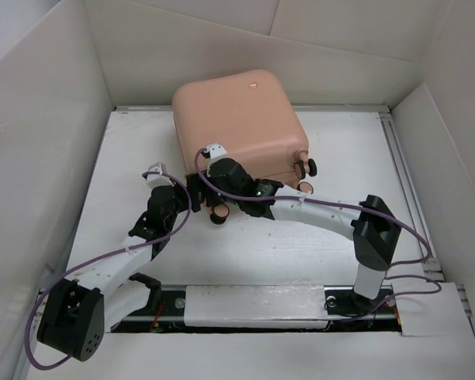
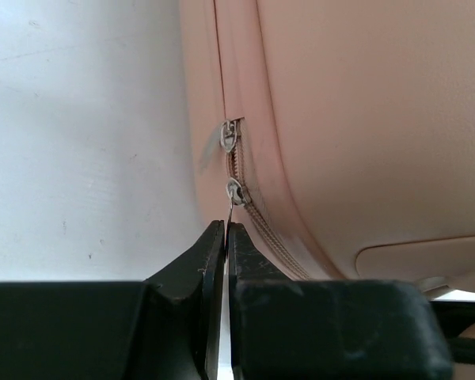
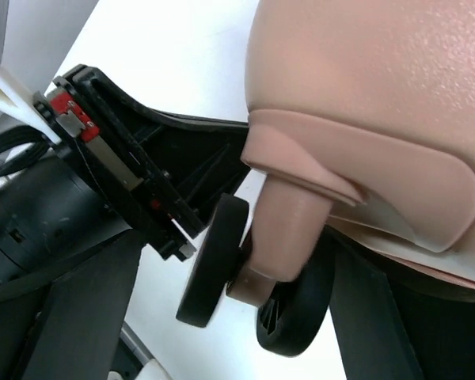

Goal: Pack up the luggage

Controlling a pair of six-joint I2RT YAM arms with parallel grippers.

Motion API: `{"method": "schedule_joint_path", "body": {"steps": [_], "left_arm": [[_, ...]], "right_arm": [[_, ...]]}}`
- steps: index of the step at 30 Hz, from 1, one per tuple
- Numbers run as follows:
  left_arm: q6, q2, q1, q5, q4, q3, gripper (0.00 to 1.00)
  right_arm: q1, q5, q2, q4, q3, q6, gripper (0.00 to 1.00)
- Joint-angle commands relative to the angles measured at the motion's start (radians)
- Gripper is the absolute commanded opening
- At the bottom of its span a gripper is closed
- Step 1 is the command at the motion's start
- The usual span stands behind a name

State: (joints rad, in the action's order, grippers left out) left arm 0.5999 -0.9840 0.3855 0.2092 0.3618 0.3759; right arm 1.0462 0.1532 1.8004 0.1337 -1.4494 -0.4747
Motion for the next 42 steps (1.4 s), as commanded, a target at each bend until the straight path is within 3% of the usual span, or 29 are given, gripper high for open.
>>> {"method": "schedule_joint_path", "body": {"steps": [1,5,6,10,19,25,26,27,29,30,31,34,42], "left_arm": [[-0.014,0.033,0.010,-0.025,0.012,-0.011,0.00],[-0.023,0.064,0.010,-0.025,-0.009,-0.011,0.00],[-0.023,0.064,0.010,-0.025,-0.009,-0.011,0.00],[-0.023,0.064,0.010,-0.016,-0.020,-0.011,0.00],[-0.023,0.091,0.010,-0.016,-0.029,-0.011,0.00],[-0.014,0.100,0.010,-0.042,-0.029,-0.031,0.00],[-0.014,0.100,0.010,-0.053,-0.029,-0.031,0.00],[-0.014,0.100,0.010,-0.053,-0.017,-0.031,0.00],[-0.014,0.088,0.010,-0.064,-0.017,-0.031,0.00],[-0.014,0.078,0.010,-0.064,-0.017,-0.031,0.00],[-0.014,0.077,0.010,-0.054,-0.026,-0.031,0.00],[-0.023,0.077,0.010,-0.054,-0.026,-0.031,0.00],[-0.032,0.087,0.010,-0.054,-0.026,-0.022,0.00]], "right_arm": [[0.002,0.147,0.043,-0.039,-0.104,-0.053,0.94],[0.002,0.268,0.054,0.007,-0.086,-0.093,0.53],[0.002,0.290,0.054,0.007,-0.075,-0.093,0.29],[0.002,0.391,0.013,0.075,-0.028,-0.105,0.01],[0.002,0.451,-0.220,0.064,0.234,-0.025,0.00],[-0.018,0.421,-0.355,0.051,0.323,0.020,0.00],[-0.018,0.392,-0.371,0.031,0.336,0.040,0.01],[-0.018,0.372,-0.393,0.030,0.336,0.051,0.10],[-0.006,0.396,-0.412,0.072,0.304,0.064,0.38],[-0.006,0.413,-0.441,0.123,0.294,0.073,0.63],[-0.006,0.436,-0.459,0.148,0.294,0.090,0.71],[-0.064,0.454,-0.541,0.248,0.250,0.139,0.84],[-0.441,0.326,-0.575,0.365,0.207,0.312,0.95]]}}
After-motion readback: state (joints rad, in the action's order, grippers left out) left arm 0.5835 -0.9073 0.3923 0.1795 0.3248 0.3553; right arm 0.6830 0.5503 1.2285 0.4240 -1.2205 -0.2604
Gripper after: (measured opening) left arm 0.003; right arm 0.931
